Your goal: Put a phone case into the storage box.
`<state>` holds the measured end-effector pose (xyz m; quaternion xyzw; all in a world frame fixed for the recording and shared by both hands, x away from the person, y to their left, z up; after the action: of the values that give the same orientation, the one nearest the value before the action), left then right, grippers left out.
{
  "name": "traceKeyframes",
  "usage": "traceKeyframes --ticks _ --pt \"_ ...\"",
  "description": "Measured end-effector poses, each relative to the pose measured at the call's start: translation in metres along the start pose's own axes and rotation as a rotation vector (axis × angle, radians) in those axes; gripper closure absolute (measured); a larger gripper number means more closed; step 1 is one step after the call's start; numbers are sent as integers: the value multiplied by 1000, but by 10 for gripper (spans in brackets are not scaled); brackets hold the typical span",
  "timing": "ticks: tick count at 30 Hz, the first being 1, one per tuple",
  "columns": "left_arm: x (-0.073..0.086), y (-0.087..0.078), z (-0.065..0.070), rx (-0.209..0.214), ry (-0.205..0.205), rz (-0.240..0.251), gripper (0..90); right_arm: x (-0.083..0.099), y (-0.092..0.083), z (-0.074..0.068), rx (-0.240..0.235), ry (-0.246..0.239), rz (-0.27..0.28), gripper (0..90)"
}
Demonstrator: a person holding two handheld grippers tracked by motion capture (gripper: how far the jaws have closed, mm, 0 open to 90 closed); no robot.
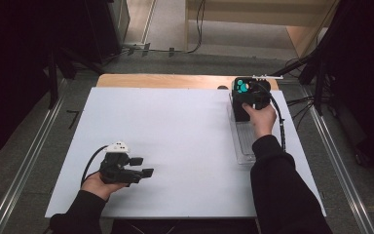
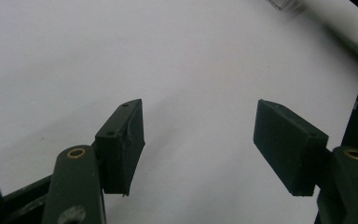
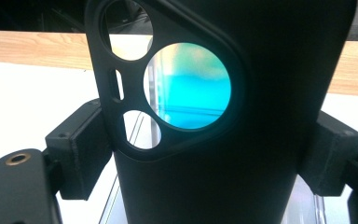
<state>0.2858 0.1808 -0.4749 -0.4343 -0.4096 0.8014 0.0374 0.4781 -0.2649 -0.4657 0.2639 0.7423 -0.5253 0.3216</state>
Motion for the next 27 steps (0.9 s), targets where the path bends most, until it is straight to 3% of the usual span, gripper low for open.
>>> traceKeyframes --ticks 12,17,19,27 --pt "-1 0 0 5 4 -2 336 1 11 -3 44 -7 -14 120" --pt "-1 0 1 5 5 -1 336 1 12 -3 -1 15 5 0" --pt "-1 0 1 6 5 -1 336 1 11 -4 13 -5 -5 0" --pt "-1 0 -1 27 -19 12 336 -8 -6 -7 -9 -18 -21 0"
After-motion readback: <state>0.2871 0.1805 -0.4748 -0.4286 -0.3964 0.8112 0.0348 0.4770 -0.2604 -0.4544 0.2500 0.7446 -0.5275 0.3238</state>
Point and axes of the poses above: each handheld gripper's, and its own axes: y roughly forward along the jaws, x roughly out of its underside, z roughly to its right, the point moved 2 cm from there along y, roughly forward along the jaws, and after that the axes turned 2 degrees about -x, right-handed, at the moved point
